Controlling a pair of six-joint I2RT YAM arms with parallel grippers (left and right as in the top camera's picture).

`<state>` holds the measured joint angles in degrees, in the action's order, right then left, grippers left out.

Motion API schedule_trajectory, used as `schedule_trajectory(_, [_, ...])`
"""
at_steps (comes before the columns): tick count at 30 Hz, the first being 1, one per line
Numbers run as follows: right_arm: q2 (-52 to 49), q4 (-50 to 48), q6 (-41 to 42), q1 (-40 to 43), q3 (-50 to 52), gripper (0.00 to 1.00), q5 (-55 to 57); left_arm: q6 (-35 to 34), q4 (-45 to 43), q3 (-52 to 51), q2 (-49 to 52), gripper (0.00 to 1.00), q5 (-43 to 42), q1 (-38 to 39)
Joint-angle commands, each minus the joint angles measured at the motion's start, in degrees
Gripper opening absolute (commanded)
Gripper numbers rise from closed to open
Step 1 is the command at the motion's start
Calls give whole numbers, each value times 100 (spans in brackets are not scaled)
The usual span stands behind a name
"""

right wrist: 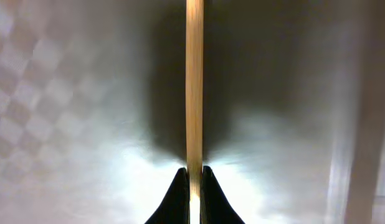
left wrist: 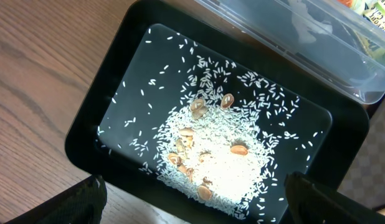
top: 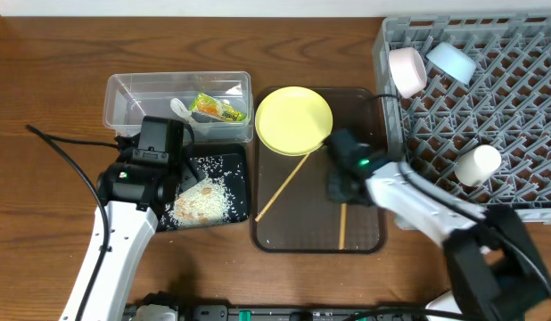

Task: Sort waste into correct bins and load items into the dishwasher rack

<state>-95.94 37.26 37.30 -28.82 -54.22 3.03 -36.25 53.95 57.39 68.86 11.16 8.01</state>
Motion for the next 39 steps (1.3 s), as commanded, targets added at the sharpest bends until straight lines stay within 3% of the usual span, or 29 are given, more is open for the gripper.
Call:
schedule_trajectory(1, [671, 31, -935, 557, -39, 1, -107, -92, 24, 96, 11, 93, 131, -22])
schedule_trajectory(9, [1547, 396, -3086, 1626, -804, 1, -479, -92, 22, 96, 11, 93, 131, -22])
schedule_trajectory(13, [1545, 398, -3731, 2044, -1134, 1, -470, -92, 24, 96, 11, 93, 131, -22])
schedule_trajectory(19, [1362, 208, -3995, 2551, -1134, 1, -439, -92, 24, 96, 11, 93, 131, -22])
schedule_trajectory(27, [625, 166, -3993, 2597, -1134, 1, -809, -92, 24, 96, 11, 93, 131, -22])
schedule_trajectory(28, [601, 125, -3995, 2581, -1134, 3, -802, -92, 24, 96, 11, 93, 131, -22])
schedule_trajectory(29, [601, 72, -3995, 2562, -1137, 15, -800, -92, 24, 96, 11, 93, 131, -22])
schedule_trajectory(30, [616, 2, -3995, 2538, -1139, 34, -796, -92, 24, 96, 11, 93, 131, -22])
schedule_trajectory(31, [649, -44, -3991, 2535, -1147, 43, -800, -92, 24, 96, 11, 93, 131, -22])
schedule_trajectory(39, [1152, -72, -2973, 2302, -1598, 43, -1394, -92, 22, 96, 11, 93, 131, -22])
